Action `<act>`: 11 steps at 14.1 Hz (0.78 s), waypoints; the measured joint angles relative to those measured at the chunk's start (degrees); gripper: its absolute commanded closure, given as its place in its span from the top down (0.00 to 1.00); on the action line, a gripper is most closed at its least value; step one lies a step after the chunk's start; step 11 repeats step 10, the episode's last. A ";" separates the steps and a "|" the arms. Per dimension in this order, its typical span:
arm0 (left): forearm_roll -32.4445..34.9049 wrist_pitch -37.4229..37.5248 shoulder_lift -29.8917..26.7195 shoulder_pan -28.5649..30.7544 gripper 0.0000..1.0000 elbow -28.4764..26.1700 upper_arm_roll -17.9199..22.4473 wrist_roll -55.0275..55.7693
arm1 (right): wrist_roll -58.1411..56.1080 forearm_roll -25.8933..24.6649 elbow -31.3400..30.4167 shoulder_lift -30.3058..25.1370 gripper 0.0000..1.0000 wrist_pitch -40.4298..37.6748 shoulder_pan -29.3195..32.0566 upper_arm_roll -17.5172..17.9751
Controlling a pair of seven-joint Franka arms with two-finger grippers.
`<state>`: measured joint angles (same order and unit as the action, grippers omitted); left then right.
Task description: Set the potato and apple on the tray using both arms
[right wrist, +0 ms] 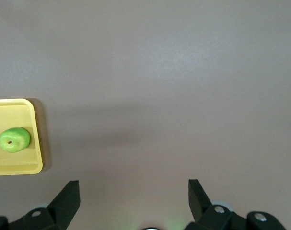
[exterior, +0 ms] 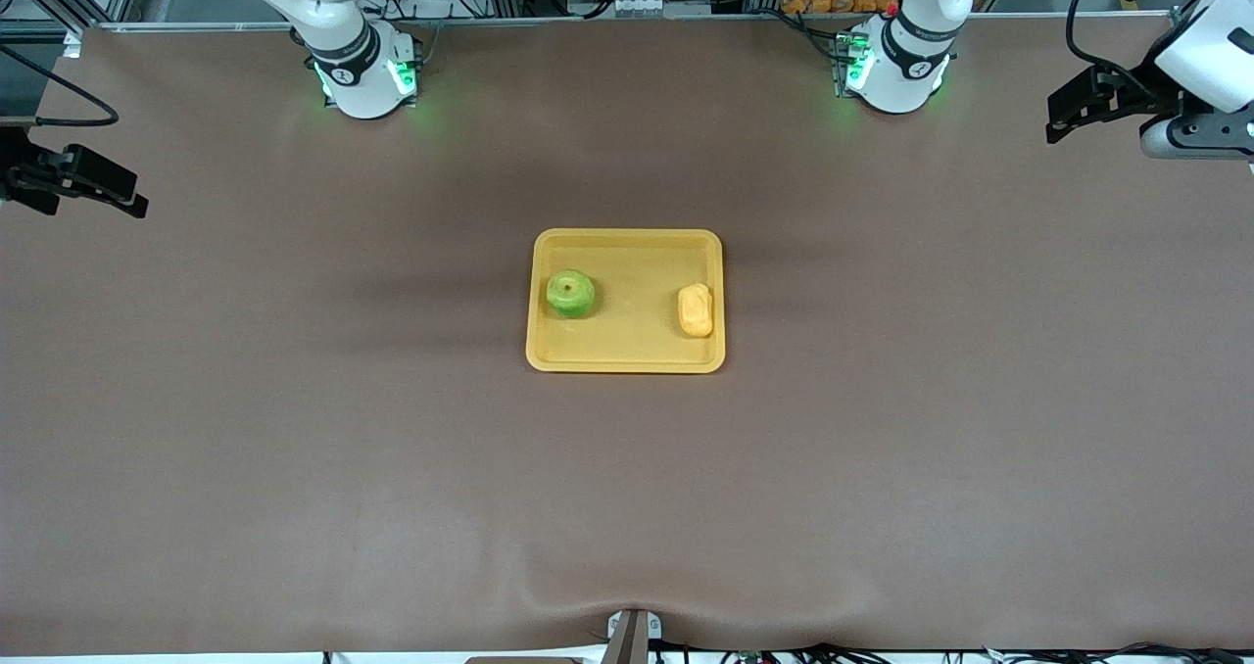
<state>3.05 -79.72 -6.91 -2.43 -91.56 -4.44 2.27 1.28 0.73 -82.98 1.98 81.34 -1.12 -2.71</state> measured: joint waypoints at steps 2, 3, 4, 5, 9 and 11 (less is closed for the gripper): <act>0.00 0.00 0.00 0.00 1.00 0.04 0.00 0.00 | -1.26 0.00 -2.61 -1.47 1.00 1.51 0.38 -0.05; 0.00 0.00 0.00 0.00 1.00 0.10 0.00 0.00 | -1.57 0.00 -4.46 -2.66 1.00 2.56 0.40 -0.05; 0.00 0.00 0.00 0.00 1.00 0.24 0.01 0.00 | -1.69 0.00 -6.39 -3.95 1.00 3.74 0.40 -0.04; 0.00 0.00 0.00 0.00 1.00 0.44 0.03 0.00 | -1.81 0.00 -7.90 -5.05 1.00 4.47 0.40 -0.04; 0.00 0.00 0.00 0.00 1.00 1.22 0.09 0.00 | -3.01 -0.05 -9.47 -6.58 1.00 6.18 0.53 -0.11; 0.00 0.00 0.00 0.00 1.00 1.32 0.10 0.00 | -3.08 -0.05 -9.41 -6.63 1.00 6.44 0.53 -0.10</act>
